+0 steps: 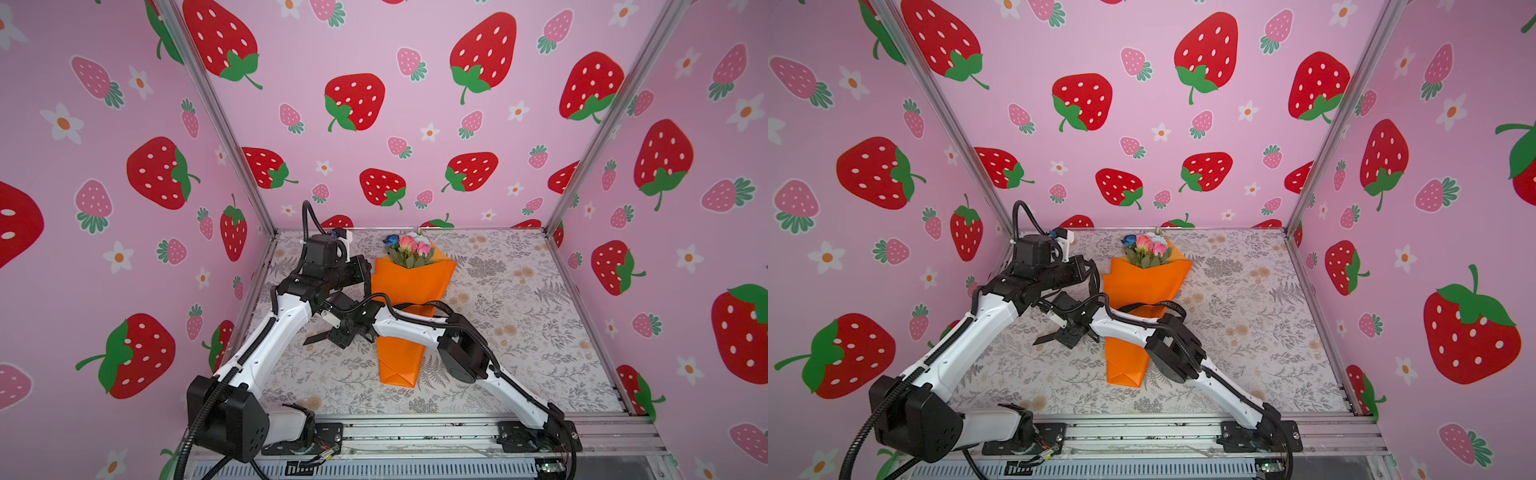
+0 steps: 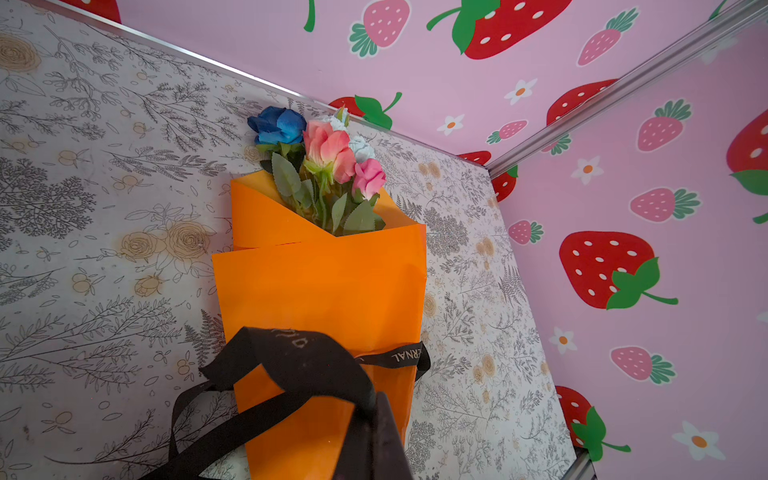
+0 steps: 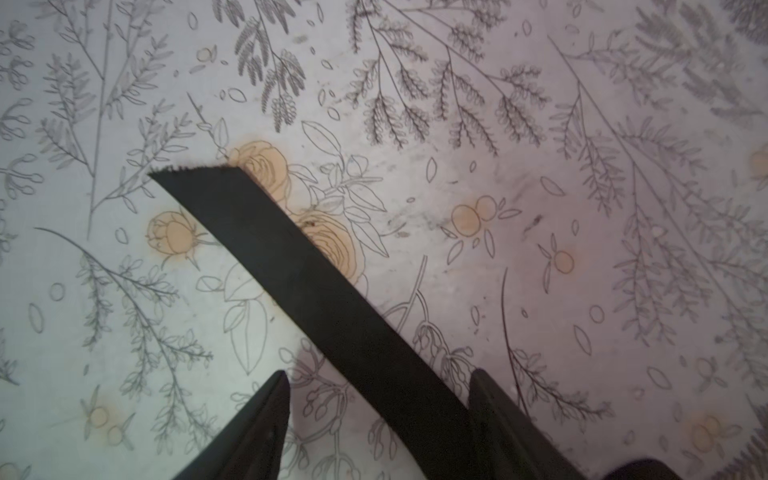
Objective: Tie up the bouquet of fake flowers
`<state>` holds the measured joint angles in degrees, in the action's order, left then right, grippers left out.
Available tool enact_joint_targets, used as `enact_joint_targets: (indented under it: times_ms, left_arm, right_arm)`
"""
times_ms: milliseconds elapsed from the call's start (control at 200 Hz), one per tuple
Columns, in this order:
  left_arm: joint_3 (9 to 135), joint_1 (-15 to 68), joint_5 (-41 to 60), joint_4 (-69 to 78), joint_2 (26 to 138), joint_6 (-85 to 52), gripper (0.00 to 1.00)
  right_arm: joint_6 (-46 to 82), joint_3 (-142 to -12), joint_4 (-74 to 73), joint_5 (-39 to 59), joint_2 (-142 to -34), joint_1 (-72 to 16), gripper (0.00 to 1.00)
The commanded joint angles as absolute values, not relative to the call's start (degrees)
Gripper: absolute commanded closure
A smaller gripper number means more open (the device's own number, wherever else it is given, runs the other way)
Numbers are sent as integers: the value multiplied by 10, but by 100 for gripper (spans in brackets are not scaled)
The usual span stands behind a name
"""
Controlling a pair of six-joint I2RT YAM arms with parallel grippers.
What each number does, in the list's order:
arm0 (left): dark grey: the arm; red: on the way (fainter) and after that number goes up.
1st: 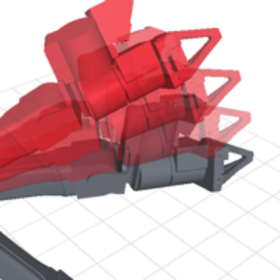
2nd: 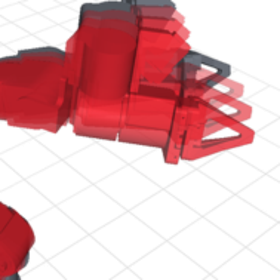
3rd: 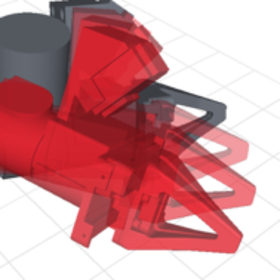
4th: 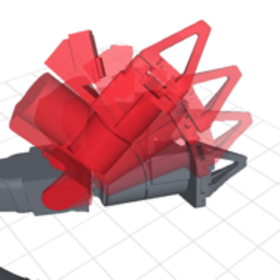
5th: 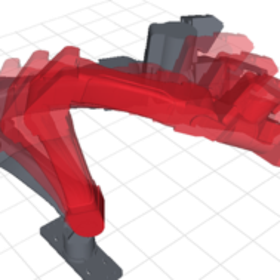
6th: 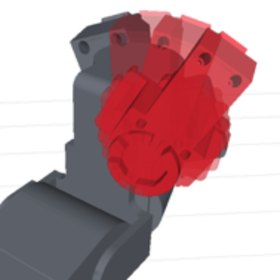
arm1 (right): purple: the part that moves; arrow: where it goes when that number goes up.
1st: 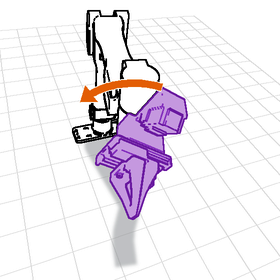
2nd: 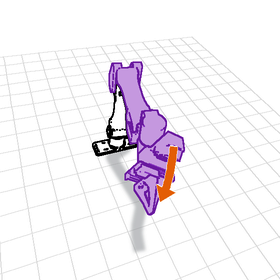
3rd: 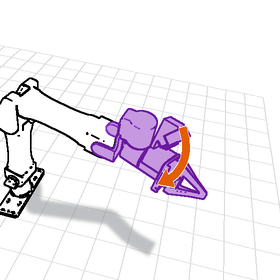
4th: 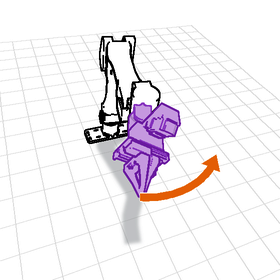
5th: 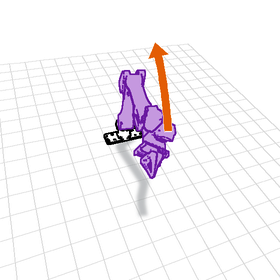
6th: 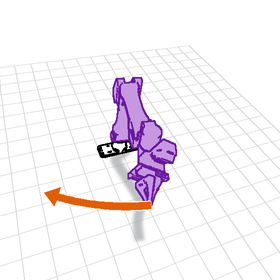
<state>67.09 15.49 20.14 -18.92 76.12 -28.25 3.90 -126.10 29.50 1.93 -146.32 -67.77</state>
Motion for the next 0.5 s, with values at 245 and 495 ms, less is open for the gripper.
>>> enact_joint_targets:
  times_ms: [245, 495]
  left_arm:
    - [676, 154, 201, -177, 761, -274, 100]
    - [677, 154, 205, -172, 767, -276, 100]
  right_arm:
    - [50, -1277, 377, 75, -1500, -656, 32]
    - [32, -1294, 400, -5, -1523, -658, 35]
